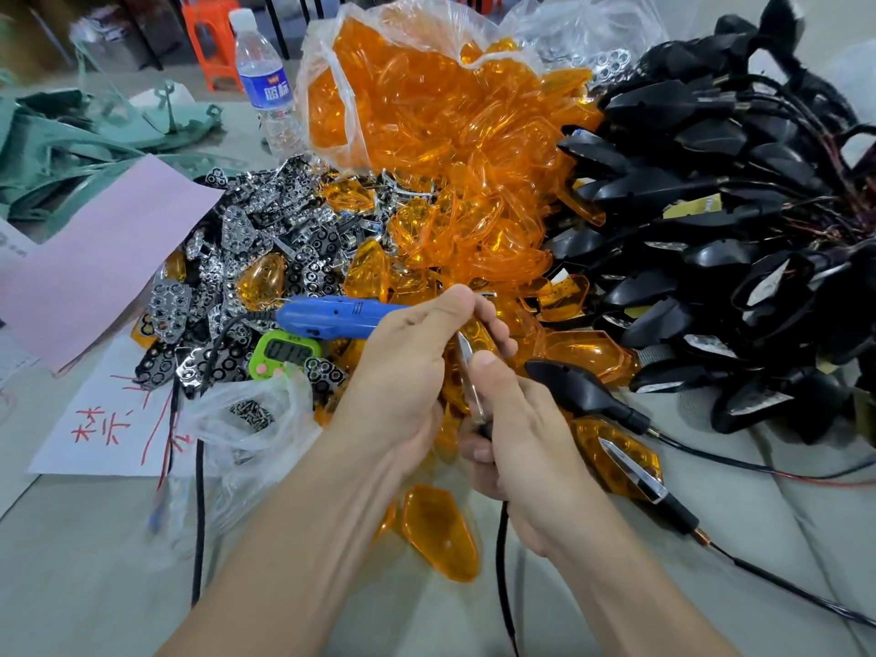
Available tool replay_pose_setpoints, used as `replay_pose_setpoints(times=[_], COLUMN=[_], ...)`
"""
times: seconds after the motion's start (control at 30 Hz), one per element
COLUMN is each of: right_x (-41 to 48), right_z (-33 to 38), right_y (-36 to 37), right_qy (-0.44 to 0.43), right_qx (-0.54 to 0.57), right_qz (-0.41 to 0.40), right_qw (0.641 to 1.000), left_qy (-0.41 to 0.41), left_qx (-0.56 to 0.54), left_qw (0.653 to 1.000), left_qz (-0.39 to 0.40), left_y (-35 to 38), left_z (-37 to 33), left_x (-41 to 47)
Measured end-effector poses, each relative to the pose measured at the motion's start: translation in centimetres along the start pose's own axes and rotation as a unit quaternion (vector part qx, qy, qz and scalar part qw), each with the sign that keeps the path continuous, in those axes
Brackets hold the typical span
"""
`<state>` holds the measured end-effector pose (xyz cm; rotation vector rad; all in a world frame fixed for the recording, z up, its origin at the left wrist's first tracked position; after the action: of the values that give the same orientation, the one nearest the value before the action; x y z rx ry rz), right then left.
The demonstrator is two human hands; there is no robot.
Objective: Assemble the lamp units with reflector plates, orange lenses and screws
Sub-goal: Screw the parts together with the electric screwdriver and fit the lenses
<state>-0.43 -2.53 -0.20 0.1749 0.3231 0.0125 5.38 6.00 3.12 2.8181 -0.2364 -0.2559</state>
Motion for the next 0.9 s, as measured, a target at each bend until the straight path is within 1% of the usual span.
replay_pose_setpoints(times=[0.1,0.2,0.27,0.37,0.47,0.57,0.63,0.73,0.9], right_x=[-0.3,-0.8,-1.3,-1.6,-1.7,-2.3,-2.7,-3.0,-2.6], right_z=[0.1,1.5,2.8,3.6,3.6,4.1,4.5,4.7,3.8], right_y=[0.0,-0.4,-0.7,-0.6,0.3,1.3,1.7,1.7,1.4], right_qy=[-0.018,-0.097,-0.155,-0.183,-0.192,-0.228,-0.239,-0.253,-0.237], right_qx=[-0.016,-0.134,-0.222,-0.308,-0.363,-0.391,-0.394,-0.398,-0.375], right_qz=[-0.014,-0.041,-0.066,-0.078,-0.055,-0.036,-0.021,-0.013,-0.013], right_qw=[1.0,0.985,0.96,0.93,0.91,0.891,0.887,0.882,0.896], left_qy=[0.004,-0.002,0.037,0.126,0.191,0.254,0.297,0.334,0.325], left_qx=[0.023,0.027,0.092,0.245,0.312,0.385,0.388,0.358,0.366], left_qw=[1.0,0.998,0.992,0.957,0.929,0.886,0.872,0.872,0.87], left_qz=[0.004,0.048,0.078,0.093,0.063,0.042,0.017,-0.028,-0.053], left_y=[0.3,0.1,-0.7,-2.1,-2.9,-2.6,-2.7,-3.4,-3.4], left_z=[0.3,-0.1,-1.4,-3.9,-5.2,-5.6,-5.8,-6.0,-5.9], left_x=[0.1,0.0,-0.3,-1.1,-1.6,-2.1,-2.6,-3.2,-3.2])
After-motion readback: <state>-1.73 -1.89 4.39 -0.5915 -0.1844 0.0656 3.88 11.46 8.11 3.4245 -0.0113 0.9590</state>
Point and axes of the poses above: each hand's wrist, its own x-axis towards the middle knuckle, its own y-axis out of the palm, z = x × y, the point moved 8 cm from there along x, towards the middle knuckle
